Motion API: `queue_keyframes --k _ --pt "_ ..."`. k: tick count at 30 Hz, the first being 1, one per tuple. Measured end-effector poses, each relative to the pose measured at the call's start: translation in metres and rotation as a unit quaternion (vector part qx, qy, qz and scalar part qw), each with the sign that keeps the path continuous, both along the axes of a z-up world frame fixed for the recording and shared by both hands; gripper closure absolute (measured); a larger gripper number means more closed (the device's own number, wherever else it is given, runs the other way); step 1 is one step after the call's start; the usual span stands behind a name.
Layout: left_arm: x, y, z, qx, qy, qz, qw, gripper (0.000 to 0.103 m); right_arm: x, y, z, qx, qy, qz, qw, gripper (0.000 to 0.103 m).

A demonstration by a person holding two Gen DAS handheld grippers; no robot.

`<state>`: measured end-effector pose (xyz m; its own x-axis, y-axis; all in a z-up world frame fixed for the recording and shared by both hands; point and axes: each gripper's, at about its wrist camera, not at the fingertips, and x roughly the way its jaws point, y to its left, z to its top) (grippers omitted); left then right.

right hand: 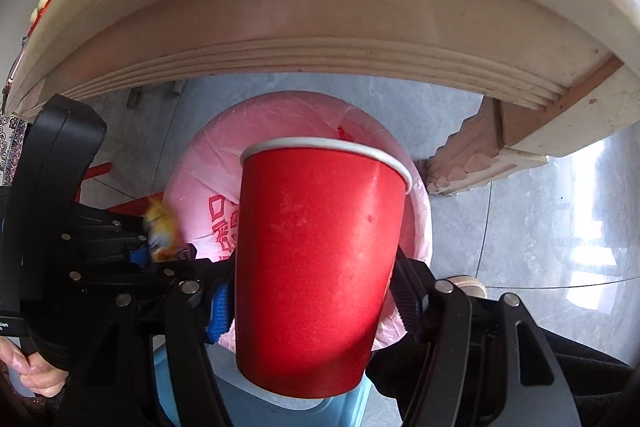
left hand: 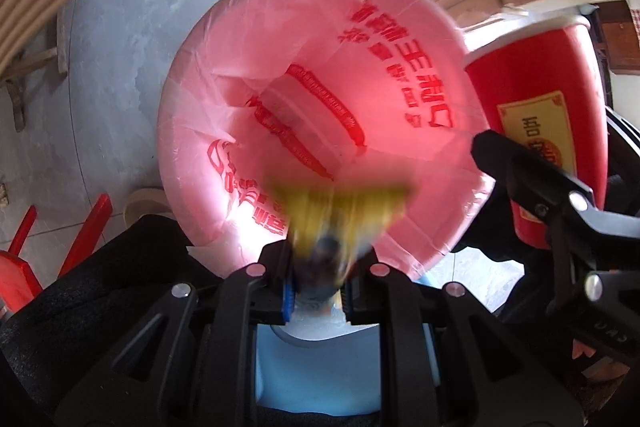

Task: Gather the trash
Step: 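Open the left tool to drop the wrapper while the right tool drops the red cup into the bin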

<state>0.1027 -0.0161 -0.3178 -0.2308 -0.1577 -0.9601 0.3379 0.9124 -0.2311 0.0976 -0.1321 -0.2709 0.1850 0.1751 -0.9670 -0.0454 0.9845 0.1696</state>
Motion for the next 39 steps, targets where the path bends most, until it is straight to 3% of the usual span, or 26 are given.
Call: queue_keyframes --k 4,6,11,13,24,39 --pt "0.001 -0.003 -0.003 0.005 -0.001 -0.007 1.0000 0.074 0.003 0.001 -0.010 0.003 0.014 -0.001 1.000 0.040" --pt "0.002 -0.004 -0.006 0.010 -0.003 -0.009 0.9999 0.059 0.004 0.002 -0.013 0.005 0.019 0.000 1.000 0.040" --pt "0.007 0.002 -0.007 0.013 -0.007 0.000 0.9999 0.050 0.008 0.001 -0.017 0.007 0.027 -0.003 1.000 0.031" --pt "0.008 0.005 -0.009 0.012 -0.003 0.007 0.9999 0.050 0.010 -0.003 -0.019 0.015 0.031 -0.012 0.999 0.022" --pt "0.009 0.007 -0.005 0.011 -0.012 0.006 0.9998 0.041 0.010 -0.004 -0.020 0.011 0.034 -0.015 0.999 0.022" --pt "0.003 0.011 0.017 0.023 -0.047 0.003 0.9986 0.040 0.002 -0.005 -0.007 -0.016 0.019 -0.015 1.000 0.022"
